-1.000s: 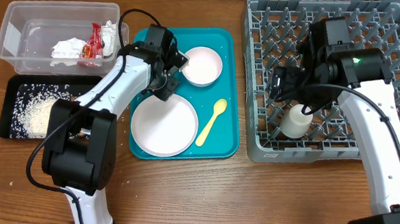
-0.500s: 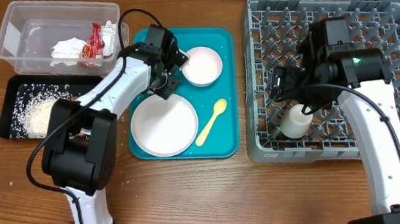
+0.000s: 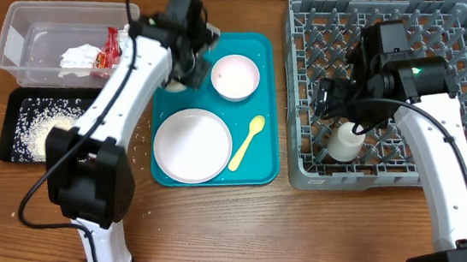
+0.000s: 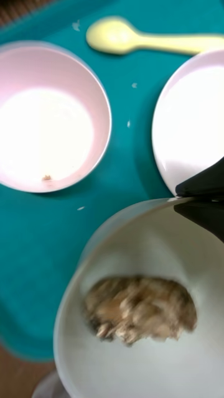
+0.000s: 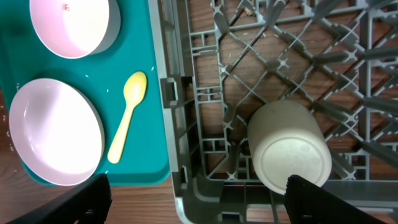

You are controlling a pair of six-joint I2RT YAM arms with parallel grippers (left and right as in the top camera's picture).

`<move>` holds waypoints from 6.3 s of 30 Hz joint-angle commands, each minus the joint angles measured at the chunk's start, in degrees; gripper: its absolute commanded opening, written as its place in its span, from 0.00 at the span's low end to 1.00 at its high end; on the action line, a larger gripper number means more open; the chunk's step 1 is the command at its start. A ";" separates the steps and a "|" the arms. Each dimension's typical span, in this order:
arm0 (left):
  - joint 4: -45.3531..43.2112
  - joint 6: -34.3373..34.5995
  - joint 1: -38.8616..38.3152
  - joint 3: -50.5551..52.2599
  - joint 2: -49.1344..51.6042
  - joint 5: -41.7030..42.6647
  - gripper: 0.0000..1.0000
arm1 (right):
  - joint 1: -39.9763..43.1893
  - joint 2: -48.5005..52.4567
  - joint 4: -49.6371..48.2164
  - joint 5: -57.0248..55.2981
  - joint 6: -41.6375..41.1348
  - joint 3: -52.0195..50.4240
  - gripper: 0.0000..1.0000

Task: Sort waste into correct bins and load items into the dishwasher
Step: 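Grasp the small bowl with food using the left gripper, then carry the small bowl left and tip the food onto the black tray, then return the small bowl to the teal tray and release it, then reach the right gripper to the white bowl and grasp its rim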

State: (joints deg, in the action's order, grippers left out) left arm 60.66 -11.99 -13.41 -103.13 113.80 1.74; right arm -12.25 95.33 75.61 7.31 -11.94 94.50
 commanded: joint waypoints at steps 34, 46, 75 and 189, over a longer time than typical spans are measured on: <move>33.40 -33.59 53.46 7.13 -12.55 66.55 0.04 | -0.02 -0.92 -0.31 0.35 -0.02 1.09 0.91; 15.93 -37.09 66.69 32.46 -10.19 88.85 0.04 | -0.02 -0.92 -0.33 0.35 -0.02 1.09 0.91; -3.13 -13.86 66.51 33.42 -5.97 88.63 0.04 | -0.02 -0.92 -0.37 0.33 -0.04 1.09 0.91; 22.91 14.95 16.65 -16.98 -2.51 8.57 0.81 | -29.42 25.27 -26.18 4.28 -22.64 -0.81 0.34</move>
State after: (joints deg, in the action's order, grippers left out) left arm 83.61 3.92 3.38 -119.94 111.24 9.65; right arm -41.36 120.18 49.98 13.04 -33.28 93.73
